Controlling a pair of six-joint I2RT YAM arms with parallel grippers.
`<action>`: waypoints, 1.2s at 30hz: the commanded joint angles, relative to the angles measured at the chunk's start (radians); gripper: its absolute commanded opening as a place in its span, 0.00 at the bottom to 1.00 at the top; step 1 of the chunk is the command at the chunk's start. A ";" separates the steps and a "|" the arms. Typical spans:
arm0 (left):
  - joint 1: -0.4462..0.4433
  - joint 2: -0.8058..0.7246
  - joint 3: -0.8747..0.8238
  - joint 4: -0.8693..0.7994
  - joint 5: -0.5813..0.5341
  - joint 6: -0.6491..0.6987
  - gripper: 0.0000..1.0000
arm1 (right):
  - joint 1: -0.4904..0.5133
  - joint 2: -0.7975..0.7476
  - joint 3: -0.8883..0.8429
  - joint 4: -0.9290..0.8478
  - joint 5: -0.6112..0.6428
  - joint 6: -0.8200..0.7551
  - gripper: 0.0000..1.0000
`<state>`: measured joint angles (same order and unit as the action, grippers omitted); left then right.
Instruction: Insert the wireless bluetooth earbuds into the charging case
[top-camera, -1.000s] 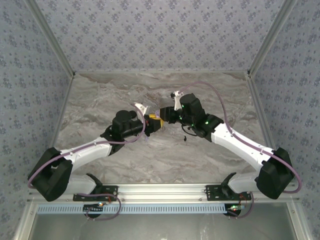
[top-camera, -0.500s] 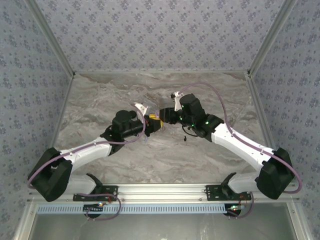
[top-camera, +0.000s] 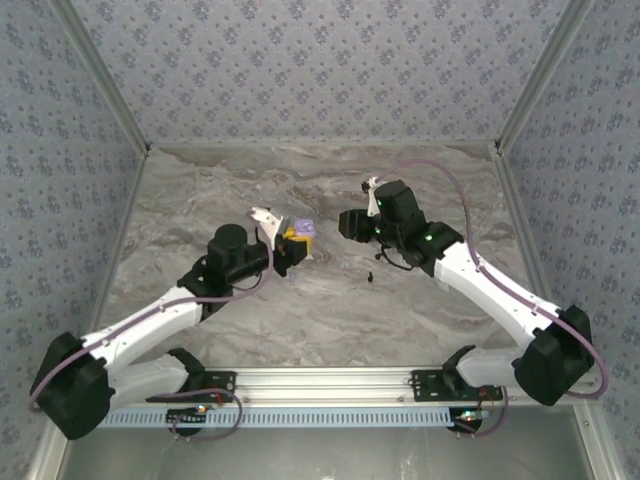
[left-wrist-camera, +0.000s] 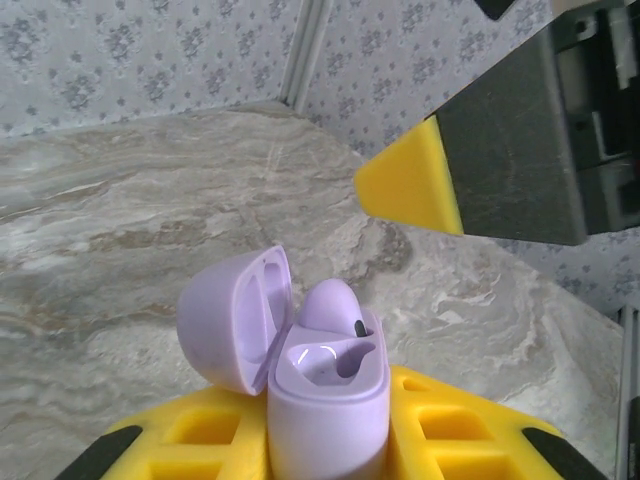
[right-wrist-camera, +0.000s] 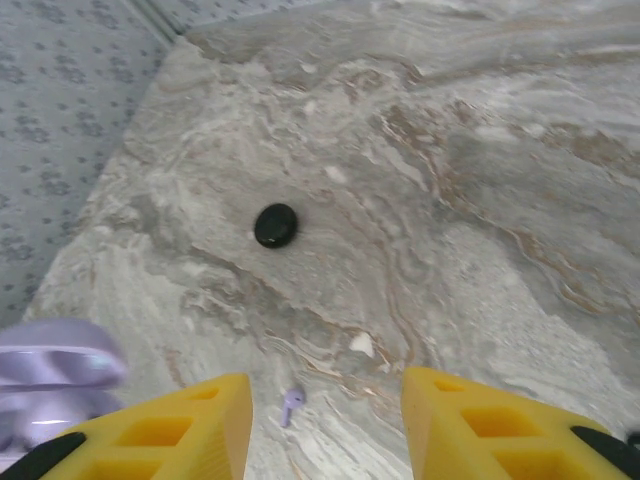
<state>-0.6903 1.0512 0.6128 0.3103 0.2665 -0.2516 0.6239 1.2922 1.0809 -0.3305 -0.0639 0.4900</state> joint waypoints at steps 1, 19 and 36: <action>-0.005 -0.083 0.024 -0.158 -0.085 0.048 0.26 | -0.015 0.088 0.053 -0.131 0.010 0.018 0.46; -0.006 -0.332 0.038 -0.484 -0.247 0.062 0.27 | 0.134 0.565 0.290 -0.132 -0.201 0.068 0.40; -0.005 -0.399 0.013 -0.525 -0.268 0.054 0.28 | 0.234 0.810 0.521 -0.333 -0.142 0.062 0.36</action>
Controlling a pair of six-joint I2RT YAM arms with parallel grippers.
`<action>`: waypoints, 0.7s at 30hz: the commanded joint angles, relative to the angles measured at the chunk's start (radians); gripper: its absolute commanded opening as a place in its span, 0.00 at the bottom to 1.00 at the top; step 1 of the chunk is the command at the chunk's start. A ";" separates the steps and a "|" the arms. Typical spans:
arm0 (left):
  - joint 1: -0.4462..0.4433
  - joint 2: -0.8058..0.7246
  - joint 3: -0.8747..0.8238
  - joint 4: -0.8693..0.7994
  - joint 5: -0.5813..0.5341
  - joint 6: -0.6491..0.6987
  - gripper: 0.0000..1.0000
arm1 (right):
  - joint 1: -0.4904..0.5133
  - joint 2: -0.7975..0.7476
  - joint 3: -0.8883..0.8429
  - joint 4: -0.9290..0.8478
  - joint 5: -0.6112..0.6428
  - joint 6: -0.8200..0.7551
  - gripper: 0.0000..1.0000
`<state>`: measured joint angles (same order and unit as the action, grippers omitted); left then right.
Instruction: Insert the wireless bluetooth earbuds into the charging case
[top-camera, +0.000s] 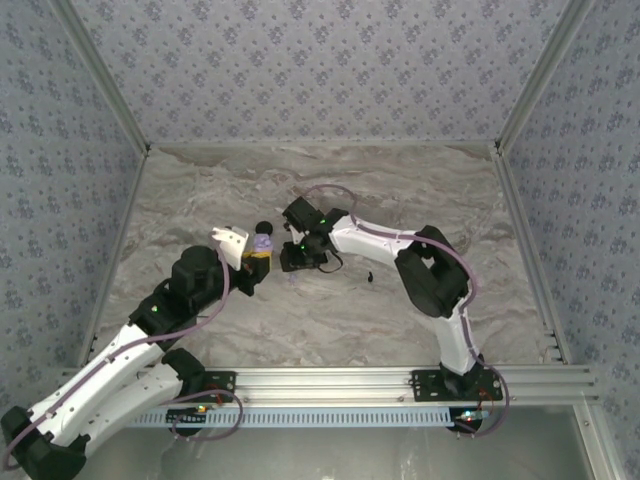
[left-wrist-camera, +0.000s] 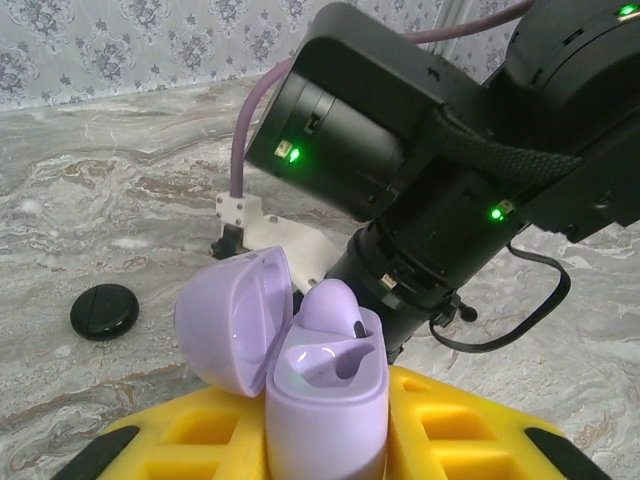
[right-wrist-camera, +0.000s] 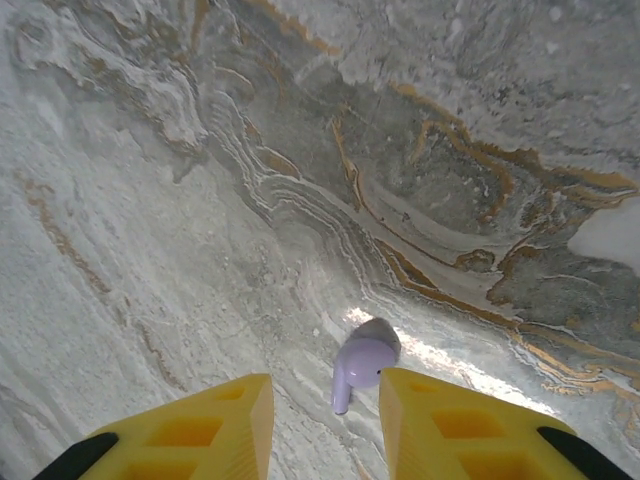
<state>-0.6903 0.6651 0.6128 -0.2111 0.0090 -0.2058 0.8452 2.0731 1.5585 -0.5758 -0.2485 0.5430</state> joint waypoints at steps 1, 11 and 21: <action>-0.005 -0.015 0.013 -0.003 -0.009 0.008 0.28 | 0.015 0.035 0.051 -0.098 0.054 0.008 0.36; -0.005 -0.018 0.010 0.000 -0.007 0.010 0.28 | 0.039 0.092 0.124 -0.178 0.109 0.007 0.36; -0.005 -0.018 0.006 0.002 -0.003 0.008 0.28 | 0.057 0.133 0.164 -0.211 0.135 0.004 0.36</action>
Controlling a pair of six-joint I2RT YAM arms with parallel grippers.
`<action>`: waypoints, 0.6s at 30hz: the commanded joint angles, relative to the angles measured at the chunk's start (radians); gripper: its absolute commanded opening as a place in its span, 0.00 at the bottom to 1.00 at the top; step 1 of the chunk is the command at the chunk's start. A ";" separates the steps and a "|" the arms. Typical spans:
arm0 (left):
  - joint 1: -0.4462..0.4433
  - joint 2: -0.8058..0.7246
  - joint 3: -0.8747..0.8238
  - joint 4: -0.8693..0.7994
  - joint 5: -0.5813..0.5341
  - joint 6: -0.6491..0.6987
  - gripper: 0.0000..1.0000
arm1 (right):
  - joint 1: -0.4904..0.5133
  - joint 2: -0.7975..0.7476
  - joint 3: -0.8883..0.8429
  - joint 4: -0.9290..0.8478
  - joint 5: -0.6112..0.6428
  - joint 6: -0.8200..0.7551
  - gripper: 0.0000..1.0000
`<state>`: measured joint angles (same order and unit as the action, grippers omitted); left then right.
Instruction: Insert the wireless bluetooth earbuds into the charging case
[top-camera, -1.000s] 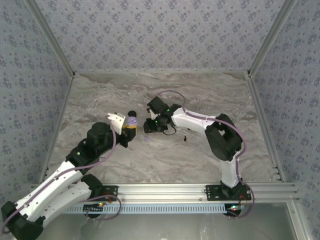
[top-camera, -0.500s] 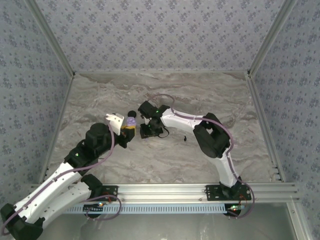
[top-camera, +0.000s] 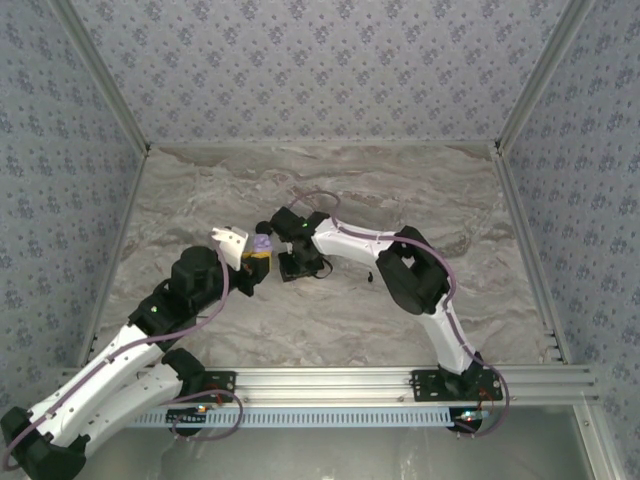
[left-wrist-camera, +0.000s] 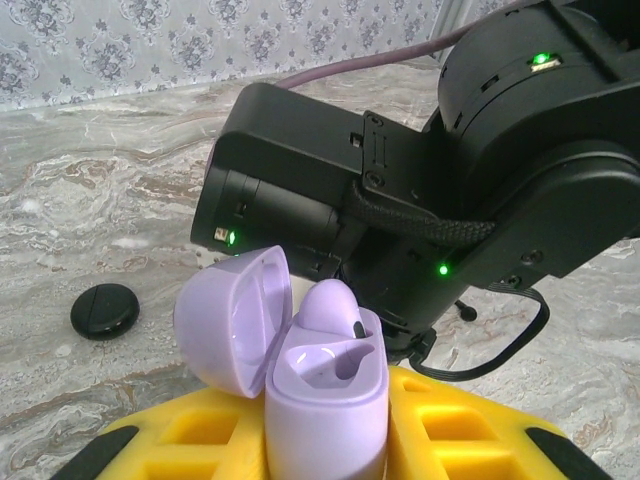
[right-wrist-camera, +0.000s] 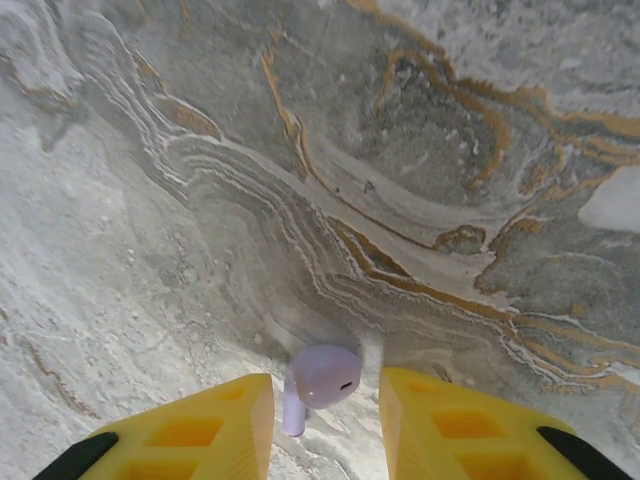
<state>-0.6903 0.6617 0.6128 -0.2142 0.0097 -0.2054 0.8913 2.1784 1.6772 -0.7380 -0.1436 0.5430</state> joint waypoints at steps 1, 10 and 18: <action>-0.006 -0.016 0.005 0.006 -0.004 0.007 0.28 | 0.012 0.032 0.051 -0.053 0.034 0.004 0.36; -0.005 -0.020 -0.003 0.007 -0.004 0.007 0.28 | 0.033 0.085 0.091 -0.088 0.068 0.010 0.35; -0.005 -0.025 -0.008 0.008 -0.003 0.008 0.28 | 0.035 0.086 0.094 -0.117 0.124 0.027 0.28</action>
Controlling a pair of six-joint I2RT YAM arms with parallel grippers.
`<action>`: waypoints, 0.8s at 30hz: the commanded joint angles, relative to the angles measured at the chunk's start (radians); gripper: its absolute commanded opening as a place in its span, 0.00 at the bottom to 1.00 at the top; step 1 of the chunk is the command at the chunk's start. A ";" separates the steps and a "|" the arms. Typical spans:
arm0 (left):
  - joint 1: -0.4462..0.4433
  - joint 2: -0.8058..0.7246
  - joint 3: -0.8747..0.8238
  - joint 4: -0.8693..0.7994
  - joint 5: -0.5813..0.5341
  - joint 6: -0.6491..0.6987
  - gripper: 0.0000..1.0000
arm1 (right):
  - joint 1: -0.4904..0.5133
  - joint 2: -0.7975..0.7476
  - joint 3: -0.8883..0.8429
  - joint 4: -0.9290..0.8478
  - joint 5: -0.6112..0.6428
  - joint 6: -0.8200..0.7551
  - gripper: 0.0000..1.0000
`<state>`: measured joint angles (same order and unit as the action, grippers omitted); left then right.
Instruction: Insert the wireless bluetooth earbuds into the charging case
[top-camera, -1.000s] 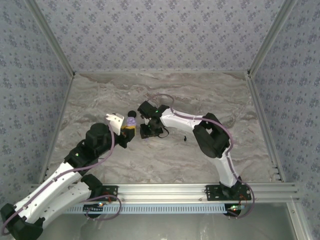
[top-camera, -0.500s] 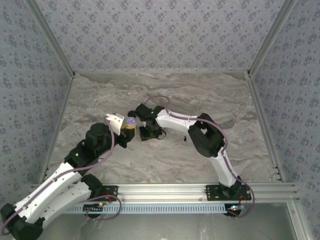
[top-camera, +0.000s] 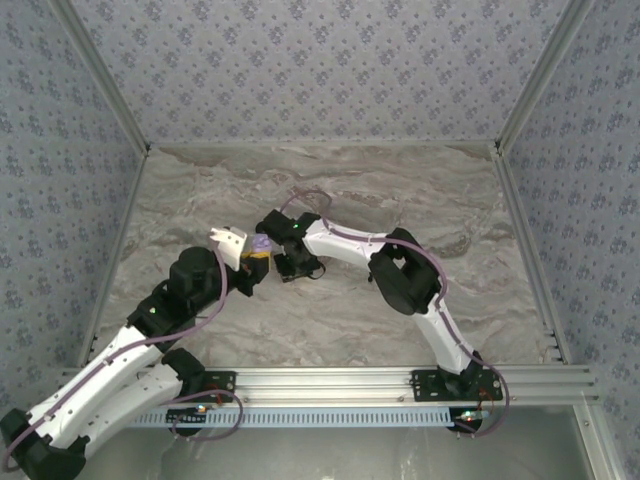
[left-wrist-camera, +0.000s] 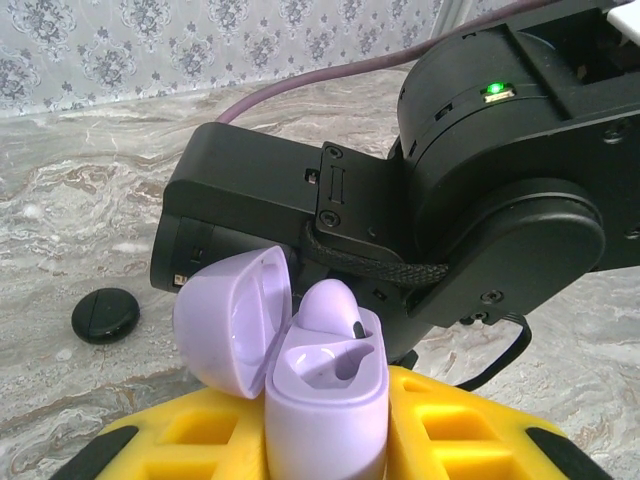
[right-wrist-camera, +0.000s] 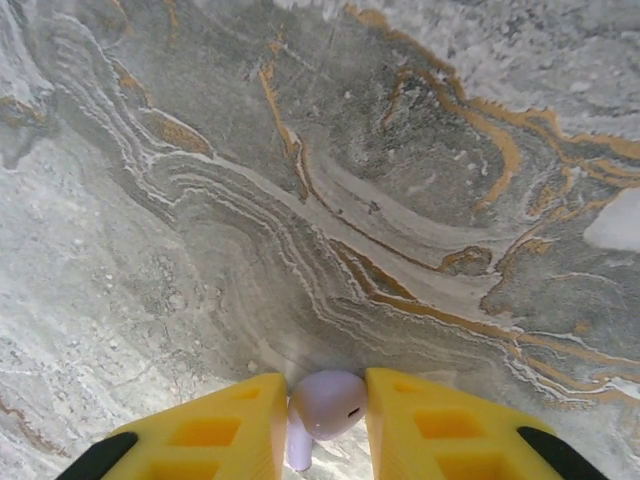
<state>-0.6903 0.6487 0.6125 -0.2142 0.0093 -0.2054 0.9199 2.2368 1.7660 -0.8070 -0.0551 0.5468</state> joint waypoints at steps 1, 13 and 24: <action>-0.006 -0.012 -0.008 0.010 -0.002 0.009 0.28 | 0.003 0.020 0.001 -0.049 0.037 0.023 0.27; -0.005 0.014 -0.008 0.039 0.020 0.004 0.28 | -0.083 -0.138 -0.169 0.028 0.065 0.024 0.27; -0.005 0.071 0.001 0.085 0.065 -0.005 0.28 | -0.202 -0.274 -0.364 0.077 0.124 0.053 0.26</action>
<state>-0.6903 0.7124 0.6121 -0.1761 0.0444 -0.2066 0.7387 2.0136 1.4342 -0.7364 0.0216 0.5652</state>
